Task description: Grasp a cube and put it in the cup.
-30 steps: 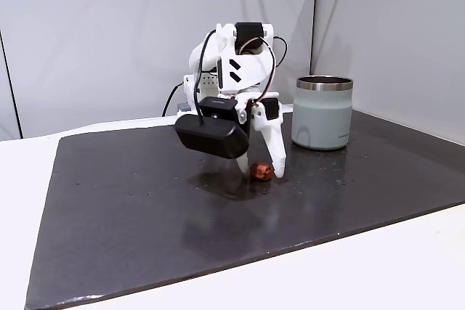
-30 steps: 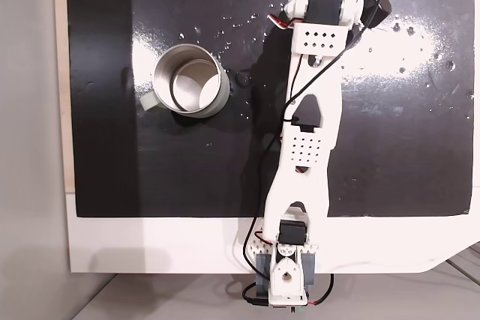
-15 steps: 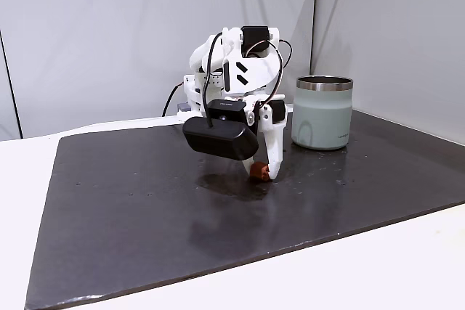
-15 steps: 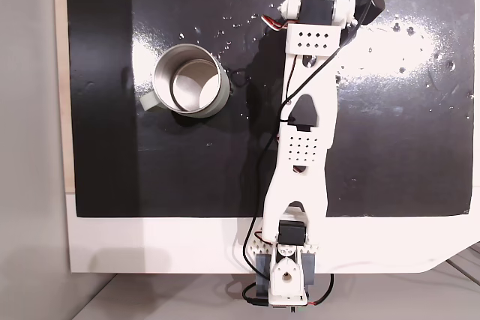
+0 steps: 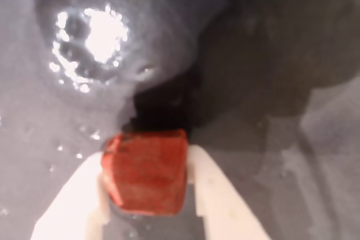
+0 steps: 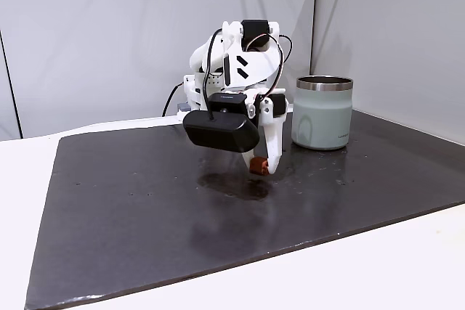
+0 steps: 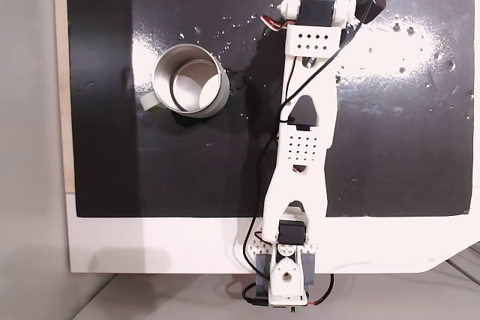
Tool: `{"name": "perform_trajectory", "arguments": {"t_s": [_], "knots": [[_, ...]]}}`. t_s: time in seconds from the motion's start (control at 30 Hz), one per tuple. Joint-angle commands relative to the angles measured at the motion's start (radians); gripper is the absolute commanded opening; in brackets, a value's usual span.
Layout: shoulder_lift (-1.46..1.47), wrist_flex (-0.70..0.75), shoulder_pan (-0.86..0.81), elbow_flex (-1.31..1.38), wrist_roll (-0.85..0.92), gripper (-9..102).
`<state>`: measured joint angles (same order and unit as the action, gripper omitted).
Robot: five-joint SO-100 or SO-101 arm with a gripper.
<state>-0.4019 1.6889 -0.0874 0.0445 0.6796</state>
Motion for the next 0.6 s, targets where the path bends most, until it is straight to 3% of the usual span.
{"name": "perform_trajectory", "arguments": {"t_s": [0.0,0.2,0.57], "knots": [[-0.126,0.031,0.02,0.057,-0.005,1],[-0.284,0.092,0.04,0.046,-0.02,0],[-0.719,0.107,0.043,-0.236,-0.04,0]]}}
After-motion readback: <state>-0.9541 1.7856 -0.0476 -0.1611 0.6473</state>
